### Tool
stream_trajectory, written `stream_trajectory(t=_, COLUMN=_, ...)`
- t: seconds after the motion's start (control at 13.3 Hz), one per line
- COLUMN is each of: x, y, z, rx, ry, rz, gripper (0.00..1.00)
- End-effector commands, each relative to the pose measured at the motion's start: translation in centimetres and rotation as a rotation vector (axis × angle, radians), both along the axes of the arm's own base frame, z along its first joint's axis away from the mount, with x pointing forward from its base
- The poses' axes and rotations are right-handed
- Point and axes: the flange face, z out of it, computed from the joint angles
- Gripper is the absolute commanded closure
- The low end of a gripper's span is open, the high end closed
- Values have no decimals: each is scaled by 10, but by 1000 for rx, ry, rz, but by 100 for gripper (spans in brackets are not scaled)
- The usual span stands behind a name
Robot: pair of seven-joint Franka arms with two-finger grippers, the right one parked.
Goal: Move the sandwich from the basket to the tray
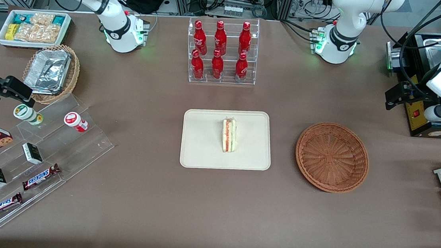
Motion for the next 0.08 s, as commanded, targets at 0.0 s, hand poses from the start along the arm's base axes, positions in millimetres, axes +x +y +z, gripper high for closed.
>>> stream_trajectory(t=0.0, x=-3, y=2, z=7, rx=0, ry=1, rz=11, gripper=0)
